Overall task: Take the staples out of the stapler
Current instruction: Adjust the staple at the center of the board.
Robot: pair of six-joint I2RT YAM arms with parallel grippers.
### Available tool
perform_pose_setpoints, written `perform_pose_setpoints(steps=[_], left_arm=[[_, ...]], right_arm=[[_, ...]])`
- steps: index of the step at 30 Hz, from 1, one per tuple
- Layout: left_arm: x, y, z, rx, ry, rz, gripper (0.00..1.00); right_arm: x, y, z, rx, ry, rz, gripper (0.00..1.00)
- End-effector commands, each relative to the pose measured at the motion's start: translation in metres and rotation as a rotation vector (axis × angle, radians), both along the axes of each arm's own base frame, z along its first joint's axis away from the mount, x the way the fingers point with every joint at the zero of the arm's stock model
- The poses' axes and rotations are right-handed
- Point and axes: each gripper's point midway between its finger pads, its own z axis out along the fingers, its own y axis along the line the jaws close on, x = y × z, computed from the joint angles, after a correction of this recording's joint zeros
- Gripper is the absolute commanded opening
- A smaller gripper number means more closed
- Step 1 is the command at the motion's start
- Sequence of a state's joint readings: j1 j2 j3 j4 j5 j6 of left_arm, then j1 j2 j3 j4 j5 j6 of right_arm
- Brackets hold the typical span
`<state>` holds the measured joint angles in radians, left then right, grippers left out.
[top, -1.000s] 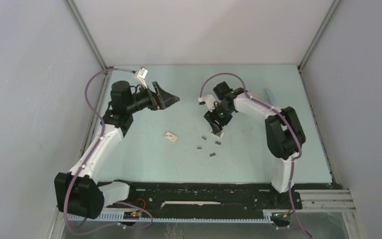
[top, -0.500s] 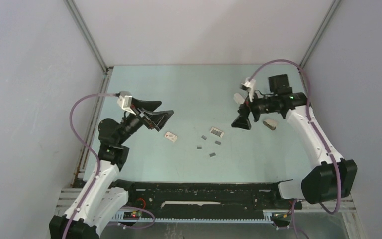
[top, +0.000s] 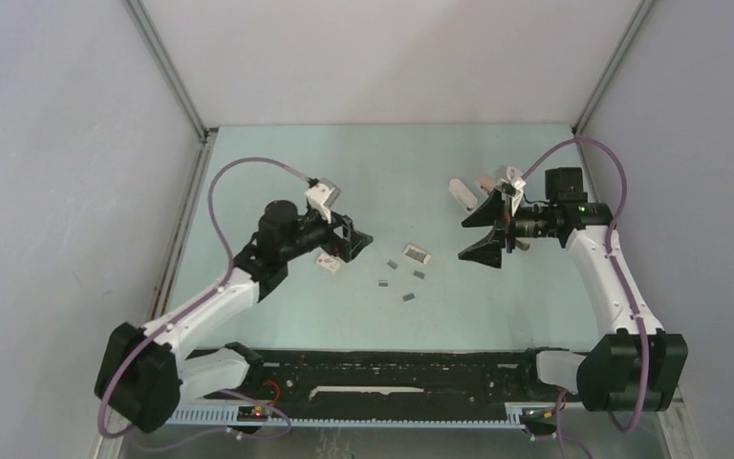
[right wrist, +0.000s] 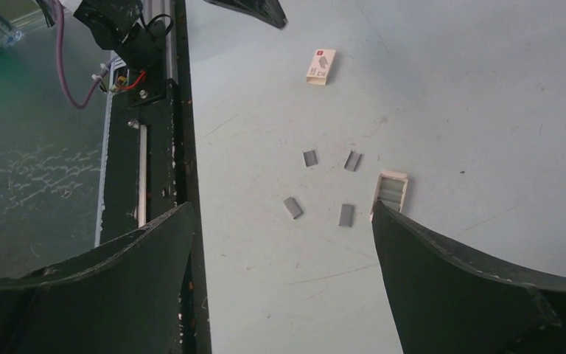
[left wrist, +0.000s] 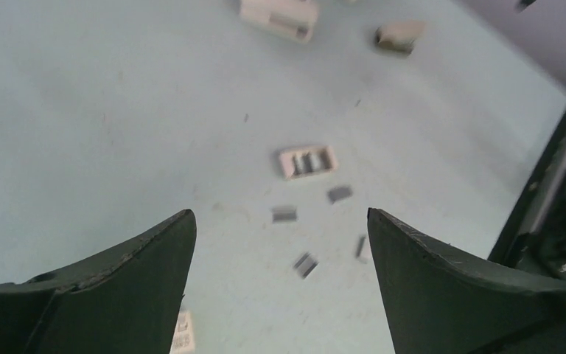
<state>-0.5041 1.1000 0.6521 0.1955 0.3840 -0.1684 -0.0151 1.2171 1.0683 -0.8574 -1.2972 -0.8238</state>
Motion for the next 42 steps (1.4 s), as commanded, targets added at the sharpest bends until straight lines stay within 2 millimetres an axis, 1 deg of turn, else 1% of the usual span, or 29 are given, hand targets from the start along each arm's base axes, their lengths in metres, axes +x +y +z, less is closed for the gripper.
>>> perform_pose_setpoints(steps=[1, 2, 5, 6, 7, 9, 13, 16, 18, 23, 28, 31, 36, 38, 42], left_arm=[[0.008, -0.002, -0.028, 0.205, 0.023, -0.026, 0.9], [0.003, -0.003, -0.043, 0.263, 0.078, -0.045, 0.89], [-0.002, -0.006, -0.072, 0.417, 0.156, -0.073, 0.89], [-0.004, -0.007, -0.081, 0.462, 0.178, -0.08, 0.89], [-0.006, -0.008, -0.087, 0.5, 0.197, -0.087, 0.89], [-0.01, -0.012, -0.096, 0.543, 0.216, -0.11, 0.89], [-0.018, -0.023, -0.102, 0.592, 0.224, -0.169, 0.89], [-0.027, -0.031, -0.11, 0.646, 0.224, -0.233, 0.88], [-0.033, -0.037, -0.115, 0.667, 0.204, -0.29, 0.85], [-0.042, -0.048, -0.127, 0.719, 0.137, -0.399, 0.83], [-0.041, -0.06, -0.129, 0.711, 0.113, -0.473, 0.71], [-0.046, -0.066, -0.132, 0.692, 0.098, -0.528, 0.63], [-0.044, -0.071, -0.143, 0.697, 0.09, -0.563, 0.58], [-0.045, -0.071, -0.147, 0.702, 0.083, -0.59, 0.54], [-0.045, -0.068, -0.153, 0.724, 0.035, -0.649, 0.53]], right_arm=[[0.003, -0.001, -0.009, -0.001, -0.028, 0.032, 1.0], [0.004, -0.001, -0.013, -0.009, -0.02, 0.039, 1.0], [0.005, -0.002, -0.022, -0.062, -0.015, 0.045, 1.0], [0.007, -0.003, -0.024, -0.077, -0.014, 0.039, 1.0], [0.004, 0.001, -0.026, -0.088, -0.011, 0.057, 1.0], [0.004, 0.005, -0.027, -0.102, 0.002, 0.066, 1.0], [0.003, 0.008, -0.025, -0.111, 0.017, 0.066, 0.99], [0.003, 0.008, -0.023, -0.111, 0.017, 0.059, 0.99], [0.004, 0.007, -0.021, -0.107, 0.02, 0.051, 0.99], [0.004, 0.008, -0.019, -0.1, 0.023, 0.048, 0.99], [0.004, 0.01, -0.021, -0.104, 0.032, 0.051, 0.99], [0.003, 0.012, -0.022, -0.107, 0.034, 0.063, 0.99], [-0.001, 0.021, -0.028, -0.132, 0.055, 0.104, 0.99], [-0.003, 0.023, -0.028, -0.137, 0.06, 0.117, 0.98], [-0.005, 0.022, -0.028, -0.136, 0.055, 0.125, 0.98]])
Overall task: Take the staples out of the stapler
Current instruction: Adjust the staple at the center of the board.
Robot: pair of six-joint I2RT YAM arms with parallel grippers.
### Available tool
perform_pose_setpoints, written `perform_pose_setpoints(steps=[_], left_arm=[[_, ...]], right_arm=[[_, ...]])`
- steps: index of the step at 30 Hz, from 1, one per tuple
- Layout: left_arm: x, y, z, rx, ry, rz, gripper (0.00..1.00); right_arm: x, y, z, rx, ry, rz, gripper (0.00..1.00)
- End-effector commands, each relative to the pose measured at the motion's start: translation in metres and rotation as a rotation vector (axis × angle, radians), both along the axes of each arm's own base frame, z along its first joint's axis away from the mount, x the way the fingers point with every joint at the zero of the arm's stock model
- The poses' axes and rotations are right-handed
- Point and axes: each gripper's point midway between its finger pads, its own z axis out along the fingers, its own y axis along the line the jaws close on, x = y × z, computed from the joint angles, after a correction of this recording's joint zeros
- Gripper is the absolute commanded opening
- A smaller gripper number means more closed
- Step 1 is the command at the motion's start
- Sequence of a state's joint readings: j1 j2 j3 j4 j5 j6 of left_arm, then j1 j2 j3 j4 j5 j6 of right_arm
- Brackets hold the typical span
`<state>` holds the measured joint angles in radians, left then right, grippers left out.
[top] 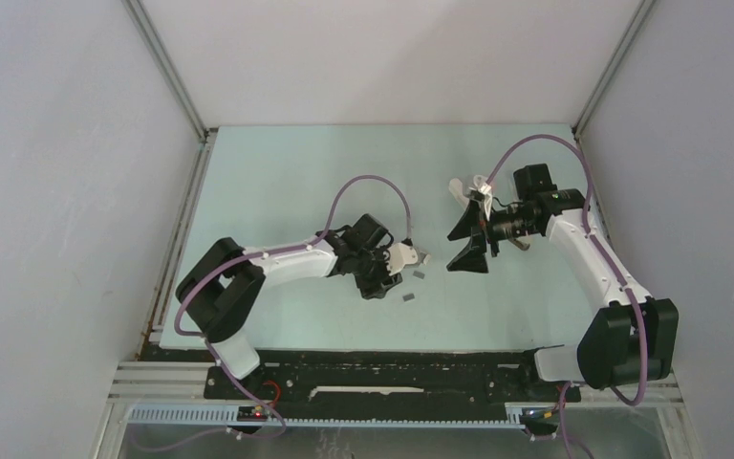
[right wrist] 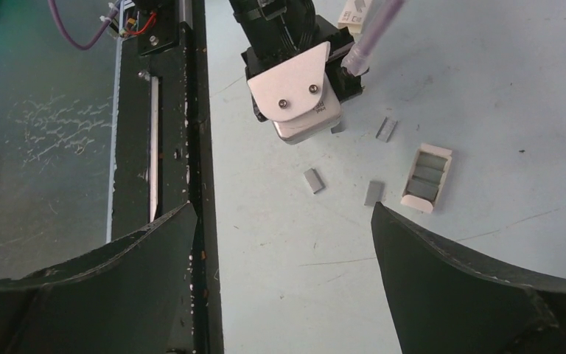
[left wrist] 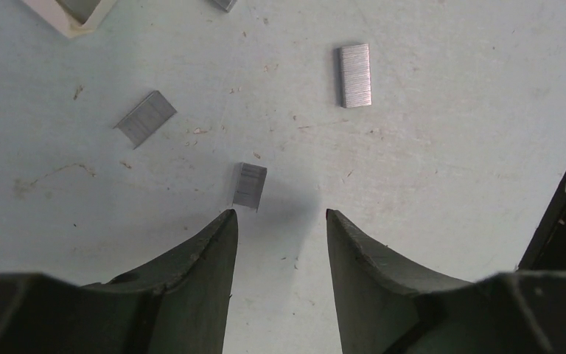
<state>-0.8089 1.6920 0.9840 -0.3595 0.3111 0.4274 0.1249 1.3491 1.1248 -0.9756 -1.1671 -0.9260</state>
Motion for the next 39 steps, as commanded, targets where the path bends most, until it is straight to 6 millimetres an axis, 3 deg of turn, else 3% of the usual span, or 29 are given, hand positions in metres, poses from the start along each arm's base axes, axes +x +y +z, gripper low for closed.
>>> perform_pose_setpoints(steps=[1, 19, 25, 32, 39], left_arm=[[0.016, -0.017, 0.016, -0.068, -0.084, -0.112, 0.54], [0.024, -0.013, 0.0, -0.107, -0.075, -0.174, 0.52], [0.023, -0.012, -0.008, -0.099, -0.084, -0.163, 0.47], [0.024, -0.009, -0.017, -0.063, -0.102, -0.14, 0.32], [0.017, -0.006, -0.018, -0.056, -0.127, -0.127, 0.32]], right_arm=[[0.001, 0.0, 0.01, 0.003, -0.034, 0.014, 0.98], [0.0, -0.003, 0.013, 0.007, -0.053, 0.01, 0.98], [0.0, -0.005, 0.015, 0.012, -0.055, 0.005, 0.98], [0.0, -0.007, 0.017, 0.022, -0.057, -0.004, 0.98], [-0.001, -0.008, 0.019, 0.033, -0.038, 0.005, 0.98]])
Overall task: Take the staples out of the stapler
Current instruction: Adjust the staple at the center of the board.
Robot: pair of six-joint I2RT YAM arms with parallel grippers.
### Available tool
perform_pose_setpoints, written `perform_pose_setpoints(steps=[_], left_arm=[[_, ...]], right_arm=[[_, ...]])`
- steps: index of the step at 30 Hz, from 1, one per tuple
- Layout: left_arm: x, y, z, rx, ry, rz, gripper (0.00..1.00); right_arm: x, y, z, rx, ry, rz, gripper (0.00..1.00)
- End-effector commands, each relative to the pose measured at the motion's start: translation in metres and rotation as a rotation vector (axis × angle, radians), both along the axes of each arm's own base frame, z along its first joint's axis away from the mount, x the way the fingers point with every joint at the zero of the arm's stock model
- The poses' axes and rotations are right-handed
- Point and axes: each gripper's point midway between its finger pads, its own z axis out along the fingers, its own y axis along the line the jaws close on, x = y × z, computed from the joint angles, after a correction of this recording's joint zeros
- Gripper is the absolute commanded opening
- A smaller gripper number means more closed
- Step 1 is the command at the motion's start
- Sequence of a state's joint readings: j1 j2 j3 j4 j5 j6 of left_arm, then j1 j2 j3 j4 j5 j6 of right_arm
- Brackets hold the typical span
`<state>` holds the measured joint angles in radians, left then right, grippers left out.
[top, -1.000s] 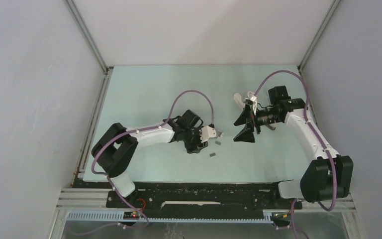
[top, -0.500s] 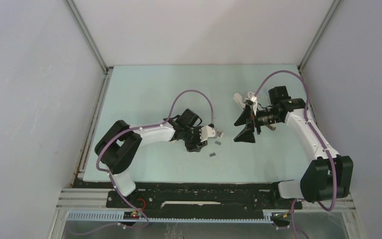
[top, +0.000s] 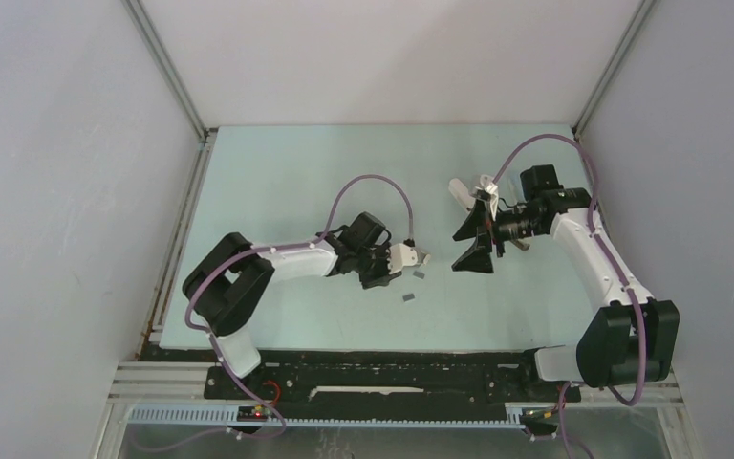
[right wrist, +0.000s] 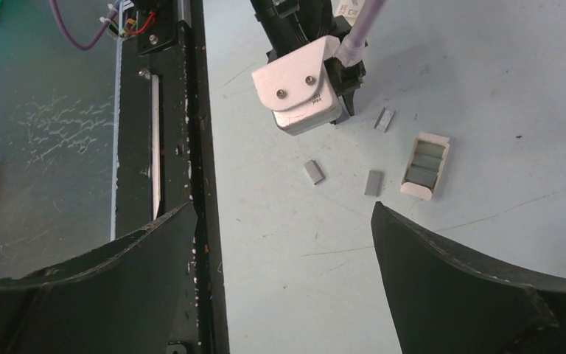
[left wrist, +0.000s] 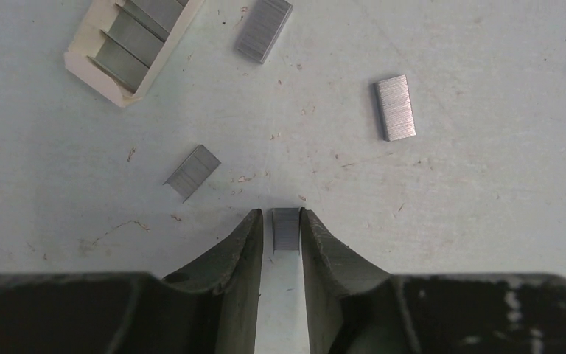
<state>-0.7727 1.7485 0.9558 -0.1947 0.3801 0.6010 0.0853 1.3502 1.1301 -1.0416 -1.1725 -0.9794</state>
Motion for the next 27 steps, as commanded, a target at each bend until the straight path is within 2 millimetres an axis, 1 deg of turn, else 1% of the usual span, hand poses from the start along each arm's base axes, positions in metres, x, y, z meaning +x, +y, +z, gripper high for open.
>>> perform_pose_setpoints(steps=[1, 4, 8, 13, 17, 18, 20, 22, 27], left_arm=[[-0.007, 0.008, -0.008, 0.027, -0.015, 0.019, 0.31], [-0.006, 0.01, -0.01, 0.043, -0.019, 0.036, 0.31], [-0.006, 0.013, -0.013, 0.055, -0.015, 0.069, 0.22], [-0.009, 0.016, -0.013, 0.046, -0.011, 0.098, 0.17], [-0.007, 0.016, -0.009, 0.039, -0.007, 0.131, 0.18], [-0.006, 0.016, -0.008, 0.04, -0.011, 0.145, 0.19], [-0.003, 0.017, -0.006, 0.037, -0.02, 0.173, 0.25], [-0.002, 0.017, -0.003, 0.03, -0.024, 0.188, 0.27], [-0.003, 0.018, 0.001, 0.023, -0.02, 0.217, 0.26]], right_arm=[[0.0, 0.003, 0.02, 0.037, -0.047, 0.025, 0.98], [0.0, 0.002, 0.02, 0.036, -0.046, 0.024, 0.98], [0.0, 0.002, 0.021, 0.039, -0.049, 0.021, 0.98], [0.0, 0.002, 0.022, 0.043, -0.047, 0.023, 0.98], [0.0, 0.002, 0.022, 0.043, -0.05, 0.021, 0.98], [0.0, 0.002, 0.022, 0.042, -0.049, 0.021, 0.98], [0.0, 0.002, 0.022, 0.042, -0.049, 0.021, 0.98], [0.0, 0.001, 0.022, 0.041, -0.049, 0.02, 0.98], [0.0, 0.001, 0.022, 0.042, -0.048, 0.019, 0.98]])
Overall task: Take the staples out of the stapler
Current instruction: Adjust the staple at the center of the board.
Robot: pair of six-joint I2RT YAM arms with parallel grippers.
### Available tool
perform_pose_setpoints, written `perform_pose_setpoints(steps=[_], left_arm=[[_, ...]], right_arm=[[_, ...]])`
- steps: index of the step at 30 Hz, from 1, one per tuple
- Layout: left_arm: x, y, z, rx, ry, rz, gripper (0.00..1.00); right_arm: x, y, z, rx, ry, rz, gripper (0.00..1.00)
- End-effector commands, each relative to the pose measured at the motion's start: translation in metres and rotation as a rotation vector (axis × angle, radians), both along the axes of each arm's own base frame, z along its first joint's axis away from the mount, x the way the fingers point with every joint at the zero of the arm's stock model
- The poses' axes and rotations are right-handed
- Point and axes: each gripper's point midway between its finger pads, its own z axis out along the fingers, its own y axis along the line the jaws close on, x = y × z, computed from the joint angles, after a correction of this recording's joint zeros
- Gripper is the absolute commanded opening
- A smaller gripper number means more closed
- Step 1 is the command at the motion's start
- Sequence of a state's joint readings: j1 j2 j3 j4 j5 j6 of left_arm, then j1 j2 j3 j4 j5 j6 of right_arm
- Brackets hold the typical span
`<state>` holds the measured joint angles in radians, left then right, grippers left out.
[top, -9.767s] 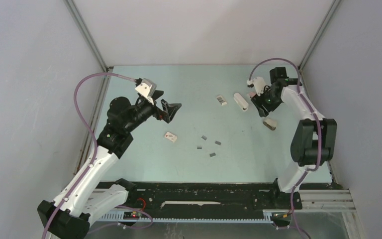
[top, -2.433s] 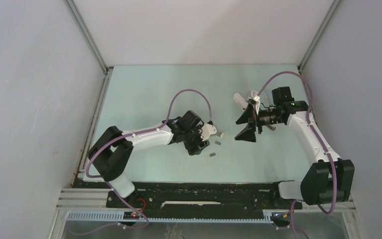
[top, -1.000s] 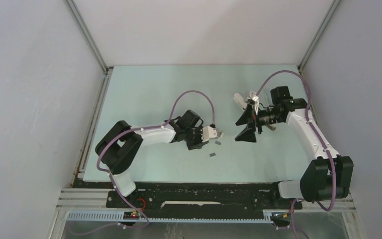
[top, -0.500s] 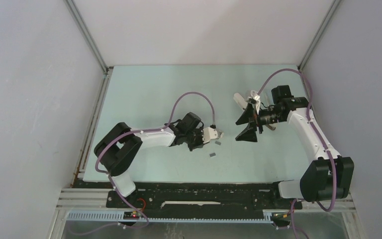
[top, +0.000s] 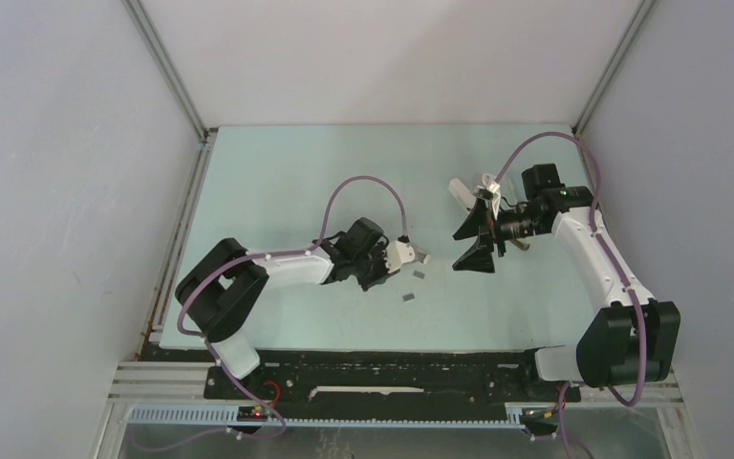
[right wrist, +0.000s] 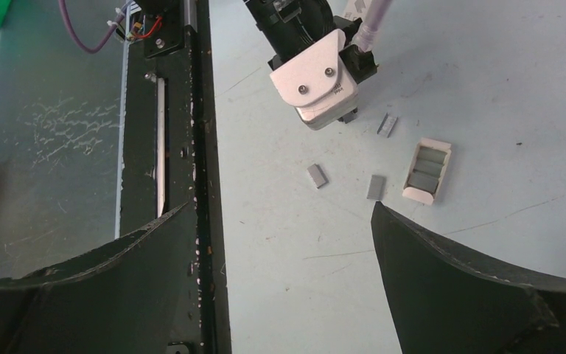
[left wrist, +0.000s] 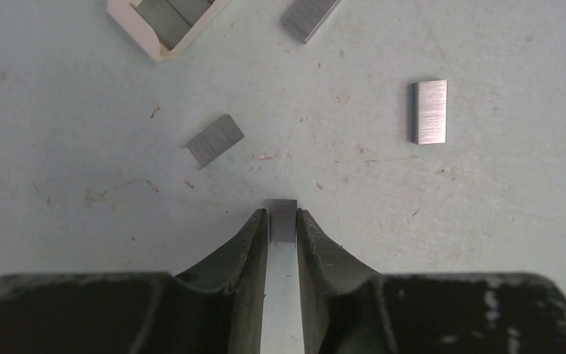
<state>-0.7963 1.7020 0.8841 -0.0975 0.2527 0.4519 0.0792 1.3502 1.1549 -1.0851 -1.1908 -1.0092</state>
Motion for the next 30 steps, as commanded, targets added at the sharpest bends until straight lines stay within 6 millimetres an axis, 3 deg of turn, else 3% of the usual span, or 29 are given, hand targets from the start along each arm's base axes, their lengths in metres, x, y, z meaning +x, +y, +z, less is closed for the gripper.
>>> perform_pose_setpoints(steps=[1, 11, 22, 30], left_arm=[[-0.007, 0.013, 0.0, 0.024, 0.017, 0.064, 0.24], [-0.005, 0.005, 0.001, -0.032, 0.045, 0.139, 0.04], [-0.005, -0.023, 0.051, -0.296, 0.162, 0.288, 0.02], [-0.01, -0.033, 0.091, -0.596, 0.449, 0.386, 0.03]], right_arm=[[0.002, 0.001, 0.013, 0.027, -0.038, 0.009, 0.98], [0.004, -0.001, 0.013, 0.023, -0.038, 0.001, 0.98], [0.005, 0.0, 0.001, -0.021, -0.03, 0.013, 0.95], [-0.002, 0.007, -0.011, -0.048, -0.083, 0.062, 0.95]])
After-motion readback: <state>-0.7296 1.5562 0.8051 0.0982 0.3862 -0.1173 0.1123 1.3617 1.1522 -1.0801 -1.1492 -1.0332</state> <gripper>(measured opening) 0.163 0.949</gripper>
